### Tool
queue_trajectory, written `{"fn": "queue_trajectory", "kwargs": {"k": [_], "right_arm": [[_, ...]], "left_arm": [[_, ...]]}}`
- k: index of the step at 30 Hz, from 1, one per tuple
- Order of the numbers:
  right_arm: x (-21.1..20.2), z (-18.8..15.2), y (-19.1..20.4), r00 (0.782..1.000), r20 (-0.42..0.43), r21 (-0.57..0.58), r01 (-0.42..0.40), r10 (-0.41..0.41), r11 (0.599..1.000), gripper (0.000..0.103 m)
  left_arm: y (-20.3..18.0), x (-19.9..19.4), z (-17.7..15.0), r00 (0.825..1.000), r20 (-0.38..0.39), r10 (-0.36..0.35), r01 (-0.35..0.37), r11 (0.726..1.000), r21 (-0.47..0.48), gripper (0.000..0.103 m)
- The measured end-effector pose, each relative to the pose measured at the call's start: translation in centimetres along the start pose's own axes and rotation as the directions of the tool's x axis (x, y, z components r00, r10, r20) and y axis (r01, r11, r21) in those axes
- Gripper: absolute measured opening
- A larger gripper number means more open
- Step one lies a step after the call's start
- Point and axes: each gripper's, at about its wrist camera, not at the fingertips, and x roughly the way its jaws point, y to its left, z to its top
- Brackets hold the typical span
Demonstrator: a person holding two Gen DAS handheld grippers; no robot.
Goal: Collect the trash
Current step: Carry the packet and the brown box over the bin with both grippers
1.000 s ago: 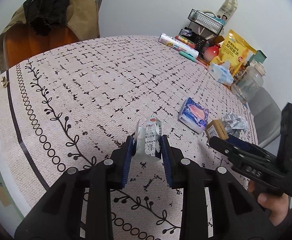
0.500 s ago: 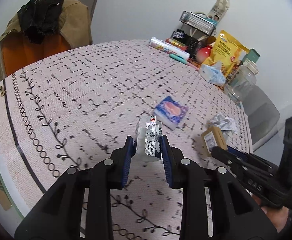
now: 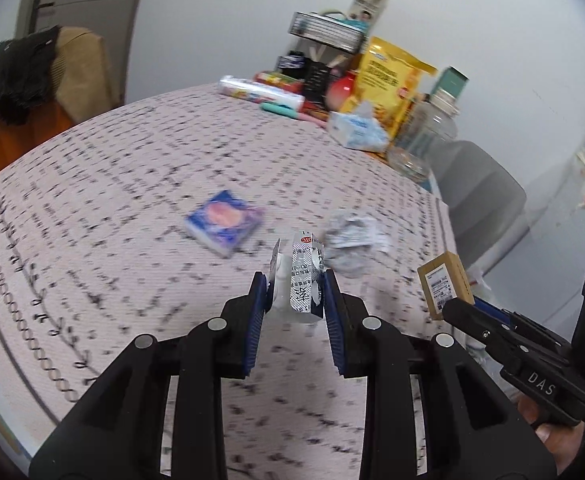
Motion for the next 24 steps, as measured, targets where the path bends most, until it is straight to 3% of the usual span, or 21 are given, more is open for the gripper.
{"fn": "queue_trajectory", "kwargs": {"k": [8,24], "right_arm": [[-3.6,-1.1,-6.9,0.995,0.036,0.113,0.085,-0.089,0.99,0.027],[-8.7,-5.5,-19.6,0.969,0.043,0.326,0.216,-0.242,0.921,0.027]], "left_arm": [[-6.4,1.7,0.0,0.997,-0.033,-0.069,0.072,0.993,0.096,0.029],[-18.1,5.9,-1.6,0.977,-0.14,-0.164,0.194,0.95,0.243,0.029]]}}
